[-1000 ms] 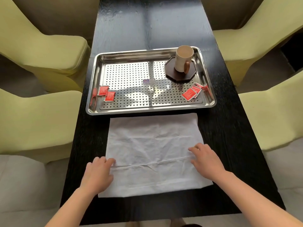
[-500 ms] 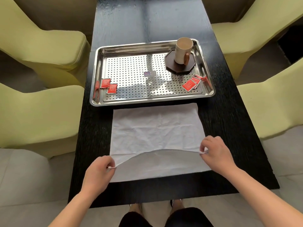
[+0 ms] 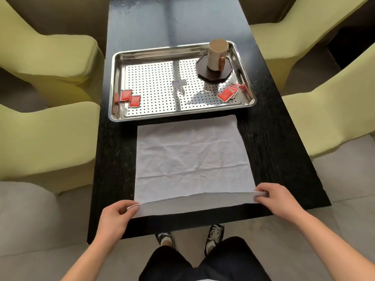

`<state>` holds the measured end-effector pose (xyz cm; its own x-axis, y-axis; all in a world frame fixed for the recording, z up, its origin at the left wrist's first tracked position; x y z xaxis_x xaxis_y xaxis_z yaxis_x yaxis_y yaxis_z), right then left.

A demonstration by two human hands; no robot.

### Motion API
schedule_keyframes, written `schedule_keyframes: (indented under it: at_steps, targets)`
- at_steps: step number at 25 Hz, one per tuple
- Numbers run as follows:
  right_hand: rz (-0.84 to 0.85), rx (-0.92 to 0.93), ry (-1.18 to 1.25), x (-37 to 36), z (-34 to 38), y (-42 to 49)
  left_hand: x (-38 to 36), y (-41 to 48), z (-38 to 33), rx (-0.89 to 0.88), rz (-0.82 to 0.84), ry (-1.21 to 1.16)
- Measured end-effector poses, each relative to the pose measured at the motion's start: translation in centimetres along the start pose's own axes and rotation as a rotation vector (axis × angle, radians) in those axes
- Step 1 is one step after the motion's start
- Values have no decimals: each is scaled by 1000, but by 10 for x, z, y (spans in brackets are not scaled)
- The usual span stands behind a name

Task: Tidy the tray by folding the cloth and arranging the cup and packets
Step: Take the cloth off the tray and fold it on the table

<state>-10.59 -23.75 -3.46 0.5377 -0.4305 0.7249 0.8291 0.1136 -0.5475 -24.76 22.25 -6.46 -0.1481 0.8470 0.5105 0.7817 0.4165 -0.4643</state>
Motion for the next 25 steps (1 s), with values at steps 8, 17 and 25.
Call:
schedule_keyframes:
  at_steps: [8,17,25]
  targets:
    - [25,29,230,21,-1,14,3,-23,16,107,-89,-126]
    - [-97,-21,325,15,-12,27,1,-3,-12,61,-100,-181]
    - [-235,28,270,61,55,124,18,74,-35,177,-294,-405]
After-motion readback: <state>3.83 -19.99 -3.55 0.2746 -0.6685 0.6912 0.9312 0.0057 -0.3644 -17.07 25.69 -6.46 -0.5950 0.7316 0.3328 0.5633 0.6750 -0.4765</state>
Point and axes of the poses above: each hand's wrist, its own y-axis towards the middle knuckle, its own x-axis out of the back of the hand, z = x × y, the point moved 9 cm from there along y, towards the middle knuckle, and after that the axes turned 1 degree about y, right-handed, at the moved point
